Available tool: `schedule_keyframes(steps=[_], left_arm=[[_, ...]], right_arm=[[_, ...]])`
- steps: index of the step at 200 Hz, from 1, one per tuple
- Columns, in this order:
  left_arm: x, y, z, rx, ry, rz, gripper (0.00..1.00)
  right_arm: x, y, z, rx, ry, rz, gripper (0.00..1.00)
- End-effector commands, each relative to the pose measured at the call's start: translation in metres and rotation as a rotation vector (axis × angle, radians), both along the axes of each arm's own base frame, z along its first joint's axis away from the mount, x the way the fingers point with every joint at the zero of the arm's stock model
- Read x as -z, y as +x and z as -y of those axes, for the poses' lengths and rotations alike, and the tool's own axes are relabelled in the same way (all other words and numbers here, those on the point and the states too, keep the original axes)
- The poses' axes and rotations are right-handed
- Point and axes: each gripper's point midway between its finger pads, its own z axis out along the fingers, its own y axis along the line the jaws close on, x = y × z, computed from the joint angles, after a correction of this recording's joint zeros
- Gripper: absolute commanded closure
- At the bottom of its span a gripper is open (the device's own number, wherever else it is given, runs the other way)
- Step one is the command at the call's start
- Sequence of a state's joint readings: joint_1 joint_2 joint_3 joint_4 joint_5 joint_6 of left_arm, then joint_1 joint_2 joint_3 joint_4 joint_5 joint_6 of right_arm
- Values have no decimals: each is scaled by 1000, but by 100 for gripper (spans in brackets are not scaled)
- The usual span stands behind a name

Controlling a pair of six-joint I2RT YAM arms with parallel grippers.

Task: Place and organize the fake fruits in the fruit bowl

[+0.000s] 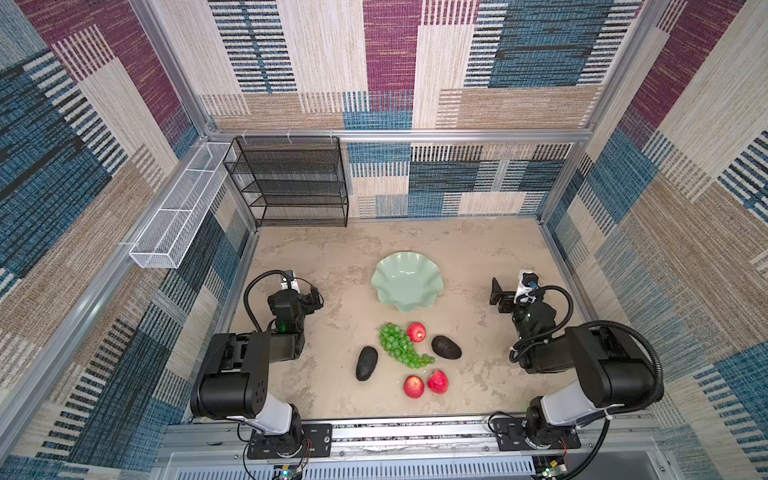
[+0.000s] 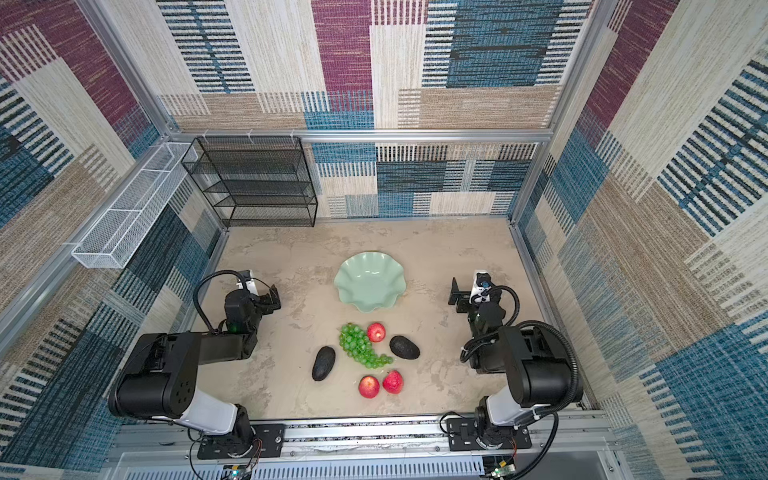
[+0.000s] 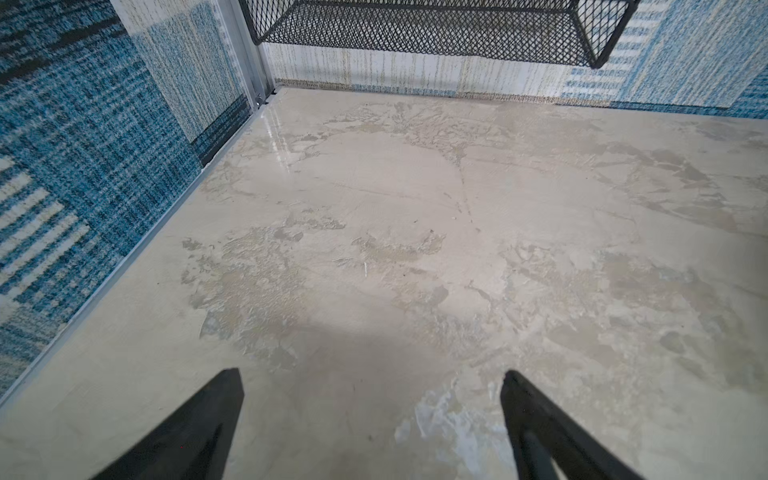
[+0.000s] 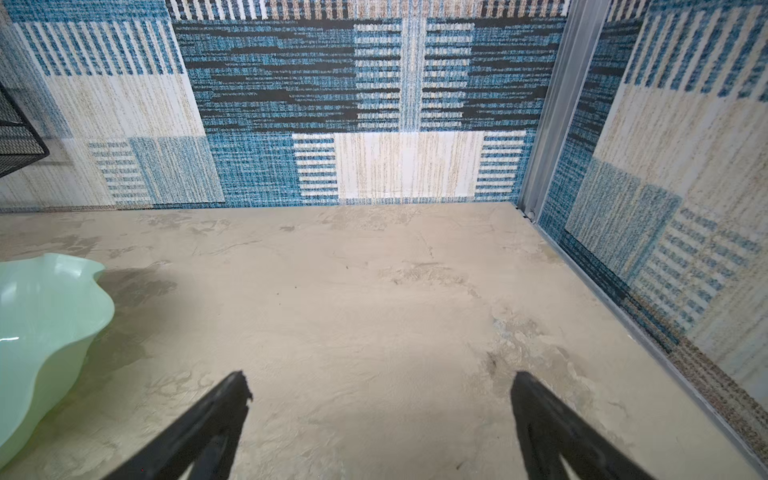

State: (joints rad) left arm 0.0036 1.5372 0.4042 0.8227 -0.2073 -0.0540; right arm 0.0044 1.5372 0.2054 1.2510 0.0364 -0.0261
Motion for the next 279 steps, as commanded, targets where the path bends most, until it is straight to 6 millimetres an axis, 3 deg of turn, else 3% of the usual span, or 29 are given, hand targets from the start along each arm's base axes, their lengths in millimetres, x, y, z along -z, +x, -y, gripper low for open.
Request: schedule_keyframes(steps=[1, 180, 198, 207, 215, 231, 248, 260, 279], left_arm=[[-8, 2, -1, -4, 12, 31, 1], [-8, 3, -1, -3, 11, 28, 1], [-6, 2, -1, -2, 11, 25, 2], [-8, 3, 1, 8, 11, 33, 6], [-13, 6, 7, 44, 12, 25, 6], [-25, 13, 24, 119, 44, -84, 2], [-63, 14, 30, 69, -80, -156, 1], [-97, 9, 34, 24, -218, -116, 1], [-140, -7, 45, 89, -278, -10, 1]], right_arm=[[-12, 1, 1, 4, 11, 47, 0], [-10, 1, 0, 1, 11, 38, 0], [-15, 2, 0, 0, 10, 52, 0], [-29, 15, -7, -38, -5, 32, 0], [-38, 26, -9, -50, -6, -22, 0], [-77, 42, -5, -22, 80, -46, 0], [-98, 45, -15, -59, 246, -60, 0], [-91, 44, -21, -68, 392, -132, 0], [-70, 30, -60, -293, 373, -216, 0]])
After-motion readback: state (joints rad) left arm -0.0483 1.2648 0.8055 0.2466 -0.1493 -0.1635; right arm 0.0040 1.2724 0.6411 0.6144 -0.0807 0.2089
